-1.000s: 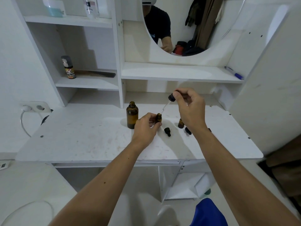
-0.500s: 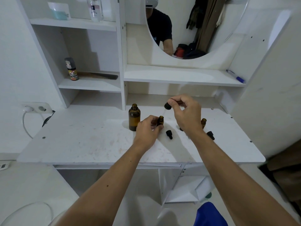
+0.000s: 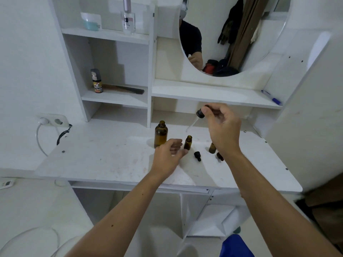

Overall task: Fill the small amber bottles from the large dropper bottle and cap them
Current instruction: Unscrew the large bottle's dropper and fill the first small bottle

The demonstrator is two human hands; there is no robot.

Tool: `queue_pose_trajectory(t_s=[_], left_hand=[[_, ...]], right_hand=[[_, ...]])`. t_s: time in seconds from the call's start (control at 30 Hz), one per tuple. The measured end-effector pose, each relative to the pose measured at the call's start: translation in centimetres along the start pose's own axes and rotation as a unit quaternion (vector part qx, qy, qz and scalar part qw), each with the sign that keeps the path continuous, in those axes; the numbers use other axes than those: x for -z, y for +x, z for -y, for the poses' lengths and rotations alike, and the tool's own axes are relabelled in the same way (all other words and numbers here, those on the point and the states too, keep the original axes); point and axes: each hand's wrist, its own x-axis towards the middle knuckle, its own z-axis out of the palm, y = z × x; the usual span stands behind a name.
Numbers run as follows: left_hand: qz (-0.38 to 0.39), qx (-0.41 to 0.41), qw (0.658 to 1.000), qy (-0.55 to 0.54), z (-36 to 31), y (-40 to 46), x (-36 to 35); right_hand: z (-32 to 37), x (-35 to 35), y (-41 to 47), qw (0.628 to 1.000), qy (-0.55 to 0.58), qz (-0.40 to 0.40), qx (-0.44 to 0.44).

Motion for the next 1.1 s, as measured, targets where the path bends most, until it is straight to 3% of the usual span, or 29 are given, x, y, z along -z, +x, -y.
queue_pose_trajectory(t_s=[0.17, 0.37, 0.6, 1.1], left_hand=[[0.011, 0.007, 1.000, -0.010, 0.7, -2.8, 4.5], [-0.085, 0.048, 0.995, -0.006, 1.8, -1.8, 8.1], [-0.030, 0.046, 0.998, -0.028, 2.4, 2.2, 7.3], [-0.024, 0.043, 0.998, -0.044, 3.1, 3.1, 6.7]], right_hand=[[1.3, -1.5, 0.4, 0.999, 0.051, -0.004, 0.003], [2.4, -4.1, 1.0, 0.996, 0.093, 0.009, 0.006], [1.8, -6.5, 2.0, 0.996, 0.083, 0.041, 0.011], [0.3, -9.0, 0.7, 0.986, -0.016, 0.166, -0.022]])
